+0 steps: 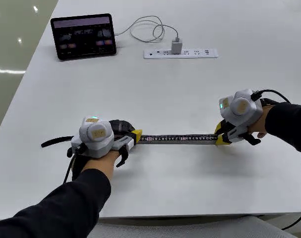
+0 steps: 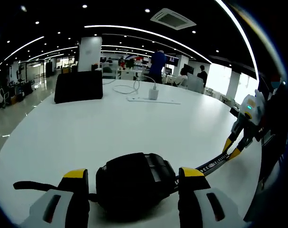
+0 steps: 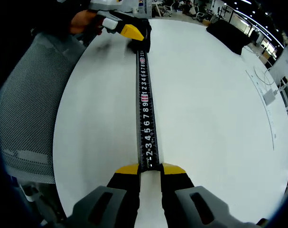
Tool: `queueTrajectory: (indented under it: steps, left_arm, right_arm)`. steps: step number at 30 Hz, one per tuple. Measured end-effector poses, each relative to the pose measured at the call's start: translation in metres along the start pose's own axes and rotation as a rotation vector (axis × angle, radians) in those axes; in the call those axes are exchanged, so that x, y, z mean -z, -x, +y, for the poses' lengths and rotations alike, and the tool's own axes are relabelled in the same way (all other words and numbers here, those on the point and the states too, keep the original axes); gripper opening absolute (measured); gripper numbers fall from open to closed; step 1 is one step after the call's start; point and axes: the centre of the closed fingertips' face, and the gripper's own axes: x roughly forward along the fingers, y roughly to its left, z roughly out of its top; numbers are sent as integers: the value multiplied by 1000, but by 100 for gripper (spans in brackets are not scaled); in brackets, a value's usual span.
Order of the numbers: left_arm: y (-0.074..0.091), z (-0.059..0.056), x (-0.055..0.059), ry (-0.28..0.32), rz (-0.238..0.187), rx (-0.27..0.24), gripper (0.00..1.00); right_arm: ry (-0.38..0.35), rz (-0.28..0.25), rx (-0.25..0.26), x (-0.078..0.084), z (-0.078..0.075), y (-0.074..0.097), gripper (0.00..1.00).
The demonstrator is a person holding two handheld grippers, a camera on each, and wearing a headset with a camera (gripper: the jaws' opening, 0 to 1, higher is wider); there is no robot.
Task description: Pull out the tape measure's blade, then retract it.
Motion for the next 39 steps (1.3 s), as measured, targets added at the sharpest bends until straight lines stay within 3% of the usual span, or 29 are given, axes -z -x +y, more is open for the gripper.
queueTrajectory:
  steps: [4,8,12,17,18,26,31,39]
  left_arm:
    - [-1,-3,2,23,15,7,65]
    - [-1,-2,2,22,24,-6,63]
    - [0,-2,2,10,38,-15,62]
    - [-1,-2,3,-10,73,-17,60]
    - [-1,-2,3,-10,74,-16,60]
    - [-1,-2,4,-2,77,-11,60]
    - [0,-2,4,1,81,-6,60]
    - [0,-2,5,4,88,-1,60]
  right_arm:
    - [-17,4,-1,1,1,1,12]
    - [-49,41,4,0,0,0,11]
    - [-31,62,-2,0,0,1,11]
    - [-30,22,-10,1,-1,3,10]
    - [-61,19,-10,0,-1,2,10]
    - [-39,11,-9,-1,-1,2,10]
    - [-85,-18,-2,-4,-2,1,9]
    - [-65,-13,13,-7,-2,0,9]
